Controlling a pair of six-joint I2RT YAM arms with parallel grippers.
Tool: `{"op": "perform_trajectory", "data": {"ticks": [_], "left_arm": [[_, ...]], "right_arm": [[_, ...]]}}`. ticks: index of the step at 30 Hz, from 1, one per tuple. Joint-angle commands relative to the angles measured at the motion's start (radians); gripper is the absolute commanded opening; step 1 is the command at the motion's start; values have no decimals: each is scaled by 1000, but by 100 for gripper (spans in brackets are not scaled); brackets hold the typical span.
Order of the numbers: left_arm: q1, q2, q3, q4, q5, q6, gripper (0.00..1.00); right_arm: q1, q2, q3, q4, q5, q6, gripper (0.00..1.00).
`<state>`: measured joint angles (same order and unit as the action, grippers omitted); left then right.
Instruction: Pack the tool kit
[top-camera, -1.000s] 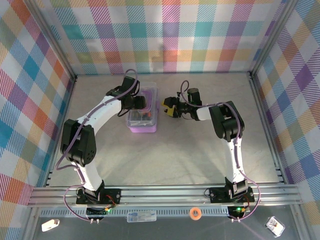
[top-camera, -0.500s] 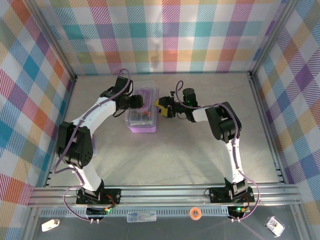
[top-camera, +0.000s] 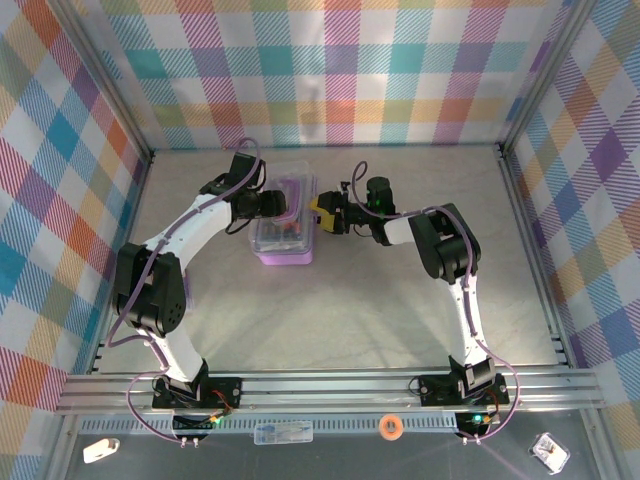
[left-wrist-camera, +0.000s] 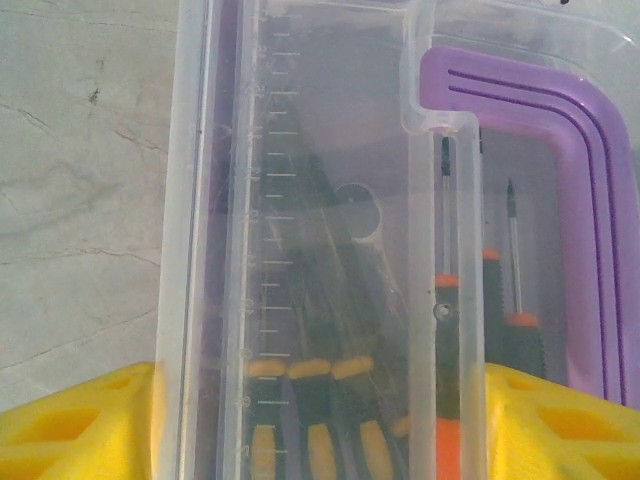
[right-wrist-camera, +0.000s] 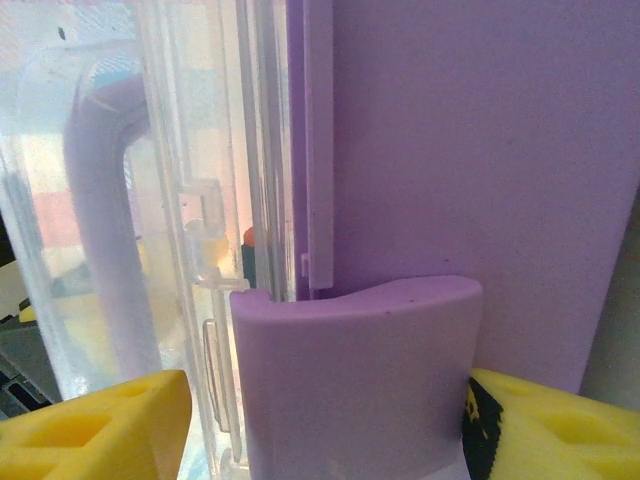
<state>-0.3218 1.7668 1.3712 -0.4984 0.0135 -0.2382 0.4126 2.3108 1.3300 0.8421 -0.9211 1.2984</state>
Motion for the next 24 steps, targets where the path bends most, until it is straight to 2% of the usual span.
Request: {"op": "perform_trajectory", "data": {"ticks": [1, 11, 24], "left_arm": [[-23, 150, -99, -265, 173, -40, 25], [-24, 142, -45, -364, 84, -26, 22], [-28, 152, -74, -365, 66, -27, 21]], "right_arm": [[-1, -59, -16, 84, -7, 3, 70], [-29, -12, 0, 130, -17, 28, 66], [-31, -11, 47, -20, -14, -62, 55]]}}
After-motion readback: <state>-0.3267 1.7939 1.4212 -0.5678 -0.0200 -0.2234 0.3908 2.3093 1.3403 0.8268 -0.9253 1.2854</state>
